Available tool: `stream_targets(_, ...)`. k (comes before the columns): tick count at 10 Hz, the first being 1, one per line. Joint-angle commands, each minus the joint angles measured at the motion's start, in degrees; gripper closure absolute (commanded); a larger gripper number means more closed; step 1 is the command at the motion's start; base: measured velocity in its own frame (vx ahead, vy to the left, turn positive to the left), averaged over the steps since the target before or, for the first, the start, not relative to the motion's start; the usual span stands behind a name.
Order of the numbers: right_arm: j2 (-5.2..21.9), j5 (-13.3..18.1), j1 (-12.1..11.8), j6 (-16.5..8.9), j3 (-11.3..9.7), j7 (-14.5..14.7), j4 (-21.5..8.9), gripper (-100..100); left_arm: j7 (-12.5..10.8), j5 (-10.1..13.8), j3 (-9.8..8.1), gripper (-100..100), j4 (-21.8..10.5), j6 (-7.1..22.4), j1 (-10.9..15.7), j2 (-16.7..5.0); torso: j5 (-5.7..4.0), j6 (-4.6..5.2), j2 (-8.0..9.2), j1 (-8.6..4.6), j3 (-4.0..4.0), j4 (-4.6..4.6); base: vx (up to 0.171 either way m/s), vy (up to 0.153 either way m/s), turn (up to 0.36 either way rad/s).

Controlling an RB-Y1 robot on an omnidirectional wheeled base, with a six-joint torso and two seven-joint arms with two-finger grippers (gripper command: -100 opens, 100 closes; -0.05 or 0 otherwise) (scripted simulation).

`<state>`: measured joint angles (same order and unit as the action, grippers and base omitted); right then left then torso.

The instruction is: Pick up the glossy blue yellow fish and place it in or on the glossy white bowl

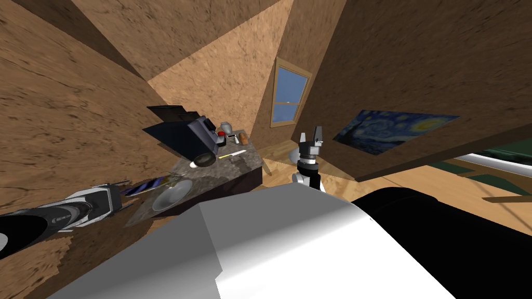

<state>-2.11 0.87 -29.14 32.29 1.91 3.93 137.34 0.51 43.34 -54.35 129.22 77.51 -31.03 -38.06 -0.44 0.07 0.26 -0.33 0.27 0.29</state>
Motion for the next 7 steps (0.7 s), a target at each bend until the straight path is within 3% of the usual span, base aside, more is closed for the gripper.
stream_targets(1, 0.0, 0.0, 0.0, 0.0, 0.0, 0.0, 0.0, 0, 0.0, 0.0, 0.0, -100, 0.0, 0.0, 0.0, 0.0, 0.0, 0.0, 0.0, 0.0, 0.0, 0.0, 0.0, 0.0, 0.0)
stream_targets(2, 0.0, 0.0, 0.0, 0.0, 0.0, 0.0, 0.0, 0, 0.0, 0.0, 0.0, -100, 0.0, 0.0, 0.0, 0.0, 0.0, 0.0, 0.0, -0.01, 0.0, 0.0, 0.0, 0.0, 0.0)
stream_targets(3, 0.0, 0.0, 0.0, 0.0, 0.0, 0.0, 0.0, 0, 0.0, 0.0, 0.0, 0, 0.0, 0.0, 0.0, 0.0, -0.01, 0.0, 0.0, -0.02, 0.0, 0.0, 0.0, 0.0, 0.0)
stream_targets(4, 0.0, 0.0, 0.0, 0.0, 0.0, 0.0, 0.0, 0, -1.25, 0.74, -1.45, -100, 0.4, 1.91, -0.07, -1.14, -0.01, 0.0, 0.0, -0.02, 0.0, 0.0, -0.019, 0.013, -0.108)
stream_targets(7, 0.0, 0.0, 0.0, 0.0, 0.0, 0.0, 0.0, 0, -3.12, 1.86, -3.62, -100, 1.0, 4.77, -0.19, -2.85, 0.01, 0.0, 0.12, 0.06, 0.07, 0.03, -0.033, 0.023, -0.105)
